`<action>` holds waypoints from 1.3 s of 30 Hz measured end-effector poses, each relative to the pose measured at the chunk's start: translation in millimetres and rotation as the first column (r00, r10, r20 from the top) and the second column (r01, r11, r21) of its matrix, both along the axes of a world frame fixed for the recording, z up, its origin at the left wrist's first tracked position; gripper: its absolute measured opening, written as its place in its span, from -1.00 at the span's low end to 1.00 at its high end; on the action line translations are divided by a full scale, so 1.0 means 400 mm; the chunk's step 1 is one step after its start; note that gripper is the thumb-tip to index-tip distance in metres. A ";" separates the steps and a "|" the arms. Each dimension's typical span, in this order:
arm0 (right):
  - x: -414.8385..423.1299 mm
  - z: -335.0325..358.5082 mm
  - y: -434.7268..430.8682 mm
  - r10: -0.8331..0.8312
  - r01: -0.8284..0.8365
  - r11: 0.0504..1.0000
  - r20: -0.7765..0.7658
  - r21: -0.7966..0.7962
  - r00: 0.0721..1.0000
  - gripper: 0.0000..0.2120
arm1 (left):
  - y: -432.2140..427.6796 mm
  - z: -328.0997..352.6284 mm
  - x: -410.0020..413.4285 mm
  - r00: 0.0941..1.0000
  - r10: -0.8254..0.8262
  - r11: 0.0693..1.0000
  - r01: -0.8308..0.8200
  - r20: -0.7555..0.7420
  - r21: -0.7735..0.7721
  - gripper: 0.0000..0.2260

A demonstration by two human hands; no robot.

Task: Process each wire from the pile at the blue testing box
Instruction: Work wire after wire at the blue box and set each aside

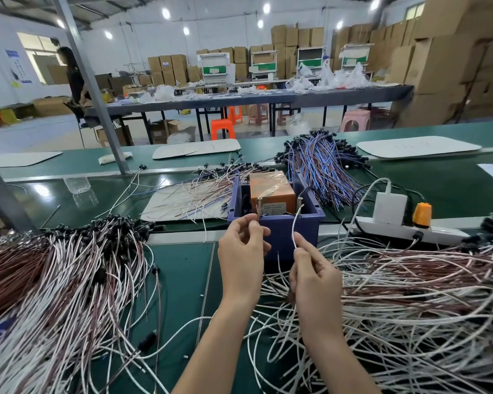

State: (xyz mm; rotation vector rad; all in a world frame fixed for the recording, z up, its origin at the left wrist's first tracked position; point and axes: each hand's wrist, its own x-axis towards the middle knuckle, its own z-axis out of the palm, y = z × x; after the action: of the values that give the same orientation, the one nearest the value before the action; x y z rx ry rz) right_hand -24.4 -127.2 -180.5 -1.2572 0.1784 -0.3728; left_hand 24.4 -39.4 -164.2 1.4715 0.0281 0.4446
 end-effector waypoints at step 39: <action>0.004 0.002 -0.001 0.044 -0.044 0.997 0.003 0.062 0.999 -0.73 | -0.001 -0.006 -0.014 0.999 0.032 0.997 -0.034 0.022 0.073 -0.85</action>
State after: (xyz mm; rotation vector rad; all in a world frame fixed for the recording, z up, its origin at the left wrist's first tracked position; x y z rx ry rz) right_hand -23.0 -127.7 -179.8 -1.1973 0.1596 -0.3275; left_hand 18.7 -39.9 -166.7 1.5406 0.0191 0.4923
